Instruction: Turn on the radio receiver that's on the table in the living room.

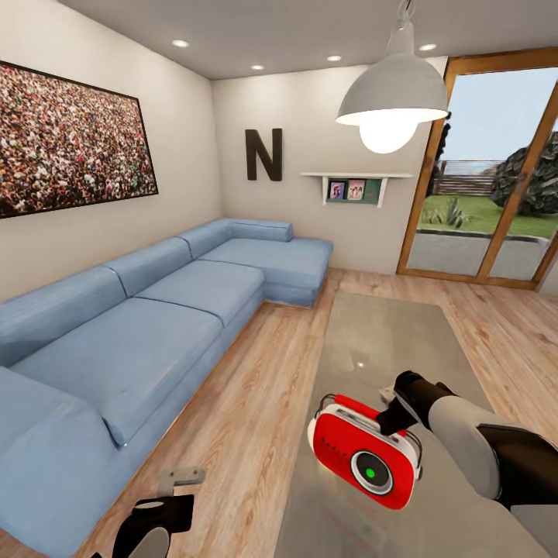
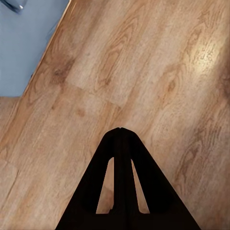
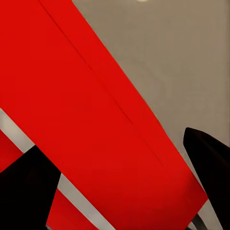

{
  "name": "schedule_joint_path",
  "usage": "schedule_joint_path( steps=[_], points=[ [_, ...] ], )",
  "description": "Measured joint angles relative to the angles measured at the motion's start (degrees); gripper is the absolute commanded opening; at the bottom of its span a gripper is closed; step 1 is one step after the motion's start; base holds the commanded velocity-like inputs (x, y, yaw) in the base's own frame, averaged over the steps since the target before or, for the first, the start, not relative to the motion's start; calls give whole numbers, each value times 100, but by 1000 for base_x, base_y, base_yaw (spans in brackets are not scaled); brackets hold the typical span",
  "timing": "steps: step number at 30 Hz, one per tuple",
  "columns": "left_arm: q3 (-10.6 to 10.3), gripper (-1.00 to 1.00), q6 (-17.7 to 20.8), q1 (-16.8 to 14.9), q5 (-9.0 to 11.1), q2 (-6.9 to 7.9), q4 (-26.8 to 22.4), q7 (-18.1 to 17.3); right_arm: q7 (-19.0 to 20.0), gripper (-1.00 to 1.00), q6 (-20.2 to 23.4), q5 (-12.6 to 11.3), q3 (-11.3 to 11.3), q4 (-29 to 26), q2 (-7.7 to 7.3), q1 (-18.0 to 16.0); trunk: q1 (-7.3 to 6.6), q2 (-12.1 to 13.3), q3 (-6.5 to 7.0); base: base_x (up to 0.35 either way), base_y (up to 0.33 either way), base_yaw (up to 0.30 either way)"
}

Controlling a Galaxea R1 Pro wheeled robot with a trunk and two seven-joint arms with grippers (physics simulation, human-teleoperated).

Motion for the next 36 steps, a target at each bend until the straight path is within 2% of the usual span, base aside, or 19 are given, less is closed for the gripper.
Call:
schedule_joint_path(
  steps=[13, 32, 34, 36],
  points=[
    [6, -100, 0, 1, 0, 6, 0, 0, -23, -100, 7, -11, -5, -42, -81, 0, 0, 0, 0, 0, 0, 0],
    [0, -100, 3, 3, 0, -6, 0, 0, -58, -100, 9, -3, 12, -44, -94, 0, 0, 0, 0, 0, 0, 0],
    [-1, -100, 3, 3, 0, -3, 0, 0, -159, -100, 9, -7, -13, -51, -94, -1, 0, 0, 0, 0, 0, 0],
    [-2, -100, 5, 2, 0, -2, 0, 0, -455, -100, 6, 26, 3, -54, -94, -1, 0, 0, 0, 0, 0, 0]
  ],
)
